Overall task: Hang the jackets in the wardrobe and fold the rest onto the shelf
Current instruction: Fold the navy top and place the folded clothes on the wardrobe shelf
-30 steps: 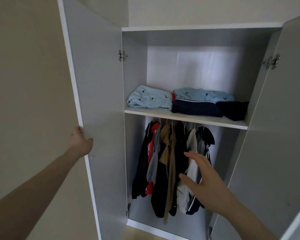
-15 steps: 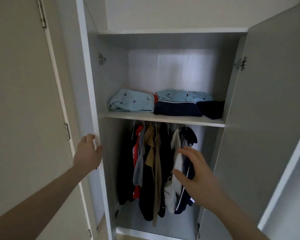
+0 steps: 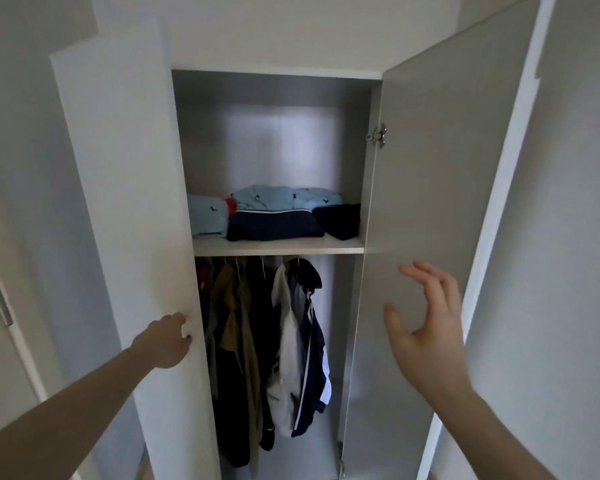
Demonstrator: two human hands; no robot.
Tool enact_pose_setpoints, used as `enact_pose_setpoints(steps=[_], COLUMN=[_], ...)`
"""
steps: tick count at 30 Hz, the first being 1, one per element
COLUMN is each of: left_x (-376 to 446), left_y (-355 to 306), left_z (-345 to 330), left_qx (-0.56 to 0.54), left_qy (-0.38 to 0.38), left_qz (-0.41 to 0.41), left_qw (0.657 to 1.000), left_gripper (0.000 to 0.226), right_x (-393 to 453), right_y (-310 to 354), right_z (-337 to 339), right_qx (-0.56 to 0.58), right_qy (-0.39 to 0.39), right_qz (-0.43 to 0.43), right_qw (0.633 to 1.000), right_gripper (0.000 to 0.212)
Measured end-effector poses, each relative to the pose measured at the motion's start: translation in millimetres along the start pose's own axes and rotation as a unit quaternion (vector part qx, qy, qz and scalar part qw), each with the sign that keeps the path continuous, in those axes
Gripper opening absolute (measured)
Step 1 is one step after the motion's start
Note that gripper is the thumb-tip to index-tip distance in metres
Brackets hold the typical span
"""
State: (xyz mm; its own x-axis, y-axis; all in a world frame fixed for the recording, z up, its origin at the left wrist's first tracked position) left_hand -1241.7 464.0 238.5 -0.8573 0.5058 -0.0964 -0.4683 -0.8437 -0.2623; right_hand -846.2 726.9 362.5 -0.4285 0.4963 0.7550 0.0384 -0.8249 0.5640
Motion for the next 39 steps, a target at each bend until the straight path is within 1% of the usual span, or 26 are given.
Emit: enact_pose_setpoints(steps=[3, 6, 9, 11, 14, 17, 21, 24, 27, 30, 32, 35, 37, 39], left_x=[15.0, 26.5, 35.2, 40.1, 46.2, 49.9, 55.6, 60.6, 63.9, 66.8, 70.4, 80.0, 88.4, 97.0], left_y=[-11.8, -21.0, -33.5, -41.5, -50.6, -55.7, -57.6, -58.0, -59.1, -60.8, -60.3, -56.4, -51.3, -44.9], left_z=[-15.3, -28.5, -32.5, -30.8, -23.1, -14.9, -7.8, -1.8, 6.4, 18.2, 26.4, 38.1, 46.1, 54.4], left_qx=[0.048, 0.046, 0.031, 0.028, 0.018, 0.002, -0.007, -0.011, -0.019, -0.015, -0.014, -0.014, -0.016, -0.016], left_qy=[0.057, 0.085, 0.071, 0.049, 0.011, -0.022, -0.051, -0.069, -0.09, -0.128, -0.147, -0.151, -0.153, -0.159], left_qz=[0.001, 0.004, -0.016, -0.038, -0.07, -0.096, -0.108, -0.115, -0.125, -0.151, -0.169, -0.184, -0.192, -0.2], left_qw=[0.997, 0.995, 0.997, 0.998, 0.997, 0.995, 0.993, 0.991, 0.988, 0.98, 0.975, 0.971, 0.969, 0.967], left_gripper=[0.067, 0.073, 0.075, 0.076, 0.075, 0.072, 0.074, 0.075, 0.078, 0.078, 0.078, 0.076, 0.074, 0.07], right_x=[4.6, 8.0, 11.2, 12.8, 15.1, 18.3, 19.0, 16.1, 11.3, 9.2, 8.6, 8.9, 11.0, 14.0], right_y=[-18.0, -40.6, -66.1, -78.1, -88.6, -92.8, -86.2, -78.8, -67.8, -54.8, -48.8, -40.2, -33.5, -28.9], right_z=[20.3, 30.0, 27.8, 22.3, 19.6, 18.6, 5.8, -13.4, -39.7, -70.3, -94.0, -131.5, -155.6, -178.9], right_qx=[-0.043, -0.065, -0.038, -0.018, -0.018, -0.017, 0.013, 0.031, 0.035, 0.05, 0.054, 0.052, 0.039, 0.026], right_qy=[-0.056, -0.09, -0.071, -0.052, -0.083, -0.119, -0.129, -0.107, -0.066, -0.03, 0.004, 0.053, 0.068, 0.077], right_qz=[0.0, -0.015, -0.066, -0.106, -0.132, -0.163, -0.147, -0.126, -0.098, -0.057, -0.044, -0.024, -0.005, 0.006], right_qw=[0.997, 0.994, 0.995, 0.993, 0.988, 0.979, 0.981, 0.986, 0.992, 0.997, 0.998, 0.997, 0.997, 0.997], right_gripper=[0.063, 0.077, 0.093, 0.098, 0.096, 0.086, 0.068, 0.056, 0.06, 0.061, 0.065, 0.079, 0.086, 0.087])
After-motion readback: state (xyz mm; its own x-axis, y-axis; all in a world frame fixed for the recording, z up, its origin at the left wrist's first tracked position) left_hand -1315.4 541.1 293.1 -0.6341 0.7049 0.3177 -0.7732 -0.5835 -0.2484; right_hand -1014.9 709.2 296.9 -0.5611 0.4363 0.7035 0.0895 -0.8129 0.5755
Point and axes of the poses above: each hand's wrist, its own x-axis towards the middle knuckle, its own z-axis out of the back of the hand, y = z × x, the point moved 5 cm from there along x, towards the middle knuckle, and after that the axes turned 5 degrees about y, right-handed, at the moved point
